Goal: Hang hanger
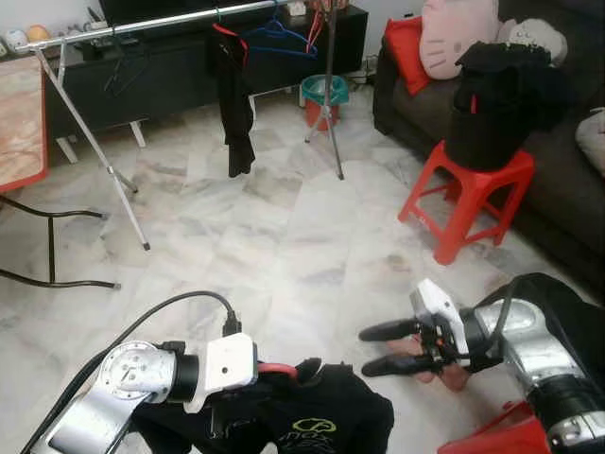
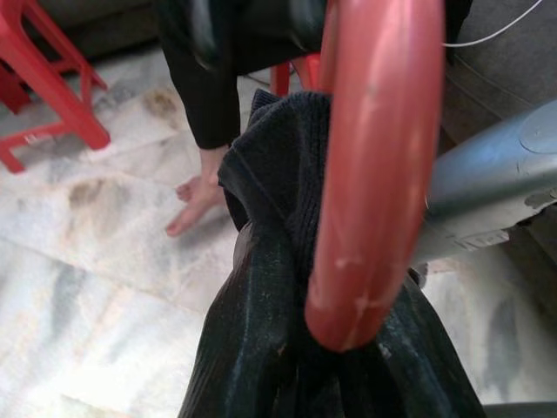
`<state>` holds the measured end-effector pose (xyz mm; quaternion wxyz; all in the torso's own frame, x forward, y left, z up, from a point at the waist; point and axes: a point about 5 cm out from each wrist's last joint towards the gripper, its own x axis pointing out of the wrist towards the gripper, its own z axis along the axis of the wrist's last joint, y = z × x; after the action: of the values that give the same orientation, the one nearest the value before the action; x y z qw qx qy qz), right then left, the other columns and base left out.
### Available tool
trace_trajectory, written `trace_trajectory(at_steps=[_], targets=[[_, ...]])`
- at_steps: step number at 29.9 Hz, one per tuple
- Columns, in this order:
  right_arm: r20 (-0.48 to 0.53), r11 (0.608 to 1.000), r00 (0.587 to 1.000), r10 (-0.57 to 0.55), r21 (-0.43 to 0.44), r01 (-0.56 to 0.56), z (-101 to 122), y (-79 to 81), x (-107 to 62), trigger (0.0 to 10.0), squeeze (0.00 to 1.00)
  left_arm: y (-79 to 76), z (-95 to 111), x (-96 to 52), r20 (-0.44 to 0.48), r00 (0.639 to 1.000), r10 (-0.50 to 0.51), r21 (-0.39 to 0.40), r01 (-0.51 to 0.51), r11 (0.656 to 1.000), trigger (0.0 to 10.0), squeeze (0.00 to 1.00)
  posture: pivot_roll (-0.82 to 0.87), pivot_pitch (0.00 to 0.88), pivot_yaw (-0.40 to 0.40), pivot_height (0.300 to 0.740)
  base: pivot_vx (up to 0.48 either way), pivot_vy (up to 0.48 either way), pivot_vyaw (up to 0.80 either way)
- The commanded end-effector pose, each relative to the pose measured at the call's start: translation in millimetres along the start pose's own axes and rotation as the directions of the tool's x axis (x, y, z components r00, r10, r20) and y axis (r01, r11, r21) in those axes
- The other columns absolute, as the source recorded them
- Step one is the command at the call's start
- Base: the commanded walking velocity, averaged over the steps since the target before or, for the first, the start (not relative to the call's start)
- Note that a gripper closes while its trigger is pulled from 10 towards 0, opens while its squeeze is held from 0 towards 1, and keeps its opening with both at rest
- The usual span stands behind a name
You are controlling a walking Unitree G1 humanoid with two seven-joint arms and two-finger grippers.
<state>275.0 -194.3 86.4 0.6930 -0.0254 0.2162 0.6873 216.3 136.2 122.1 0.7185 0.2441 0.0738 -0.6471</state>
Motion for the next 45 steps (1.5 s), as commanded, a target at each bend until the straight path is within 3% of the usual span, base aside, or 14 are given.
trace_trajectory(at_steps=[1, 17, 18, 19, 20, 21, 22, 31, 38, 39, 40, 45], targets=[[0.003, 1.000, 1.000, 0.026, -0.014, -0.026, 2.6, 1.7, 1.8, 10.0, 0.00, 2.7, 13.0, 0.7, 0.012, 1.000, -0.012, 0.073, 0.011, 0.997, 10.0, 0.00, 0.07, 0.022, -0.027, 0.740, 0.000, 0.000, 0.00], [0.032, 1.000, 0.999, 0.024, 0.016, -0.024, -0.8, 0.8, 5.0, 10.0, 0.00, 3.1, 21.6, 10.0, 0.017, 1.000, -0.017, 0.101, 0.015, 0.995, 10.0, 0.00, 0.07, 0.012, -0.041, 0.740, 0.000, 0.000, 0.00], [0.027, 0.999, 0.999, 0.025, 0.025, -0.026, -2.6, 1.3, 5.0, 8.0, 0.00, 3.4, 21.7, 10.2, 0.015, 1.000, -0.016, 0.105, 0.014, 0.994, 10.0, 0.00, 0.07, 0.011, -0.041, 0.740, 0.000, 0.000, 0.00], [0.019, 0.999, 1.000, 0.025, 0.033, -0.026, -4.7, 1.7, 5.1, 7.3, 0.00, 3.9, 21.9, 10.3, 0.012, 1.000, -0.013, 0.110, 0.012, 0.994, 10.0, 0.00, 0.07, 0.011, -0.041, 0.740, 0.000, 0.000, 0.00], [0.011, 0.999, 1.000, 0.024, 0.042, -0.025, -7.3, 2.1, 5.1, 4.2, 0.00, 4.6, 23.0, 10.5, 0.013, 1.000, -0.011, 0.113, 0.009, 0.994, 10.0, 0.00, 0.07, 0.013, -0.042, 0.740, 0.000, 0.000, 0.00], [0.011, 0.999, 1.000, 0.024, 0.042, -0.025, -7.3, 2.1, 5.1, 4.2, 0.00, 4.6, 23.0, 10.5, 0.013, 1.000, -0.011, 0.113, 0.009, 0.994, 10.0, 0.00, 0.07, 0.013, -0.042, 0.740, 0.000, 0.000, 0.00], [-0.001, 0.998, 1.000, 0.019, 0.055, -0.019, -11.8, 2.5, 5.2, 9.9, 0.00, 6.3, 26.5, 10.3, 0.019, 1.000, -0.005, 0.119, 0.003, 0.993, 10.0, 0.00, 0.08, 0.013, -0.043, 0.740, 0.000, 0.000, 0.00], [-0.014, 0.997, 1.000, 0.009, 0.082, -0.007, -18.2, 1.8, 7.4, 10.0, 0.00, 5.3, 42.5, 9.5, 0.058, 0.998, -0.030, 0.152, 0.020, 0.988, 10.0, 0.00, 0.08, 0.017, -0.045, 0.740, 0.000, 0.000, 0.00], [-0.011, 0.996, 1.000, 0.007, 0.088, -0.006, -18.2, 1.2, 7.2, 10.0, 0.00, 1.3, 40.4, 10.9, 0.028, 0.998, -0.059, 0.162, 0.053, 0.985, 10.0, 0.00, 0.07, 0.018, -0.044, 0.740, 0.000, 0.000, 0.00], [-0.008, 0.996, 1.000, 0.011, 0.091, -0.010, -18.2, 1.3, 7.2, 4.0, 0.00, 1.3, 40.8, 11.5, 0.030, 0.998, -0.058, 0.162, 0.052, 0.985, 10.0, 0.00, 0.07, 0.018, -0.044, 0.740, 0.000, 0.000, 0.00], [-0.004, 0.996, 1.000, 0.014, 0.091, -0.014, -17.7, 1.5, 7.1, 0.0, 0.00, 1.3, 41.0, 11.8, 0.031, 0.998, -0.056, 0.161, 0.050, 0.986, 10.0, 0.00, 0.07, 0.018, -0.044, 0.740, 0.000, 0.000, 0.00], [0.021, 0.995, 0.999, 0.025, 0.093, -0.026, -14.7, 1.6, 7.3, 0.0, 0.00, 2.3, 39.7, 12.2, 0.023, 0.999, -0.046, 0.159, 0.042, 0.986, 10.0, 0.00, 0.07, 0.018, -0.044, 0.740, 0.000, 0.000, 0.00]])
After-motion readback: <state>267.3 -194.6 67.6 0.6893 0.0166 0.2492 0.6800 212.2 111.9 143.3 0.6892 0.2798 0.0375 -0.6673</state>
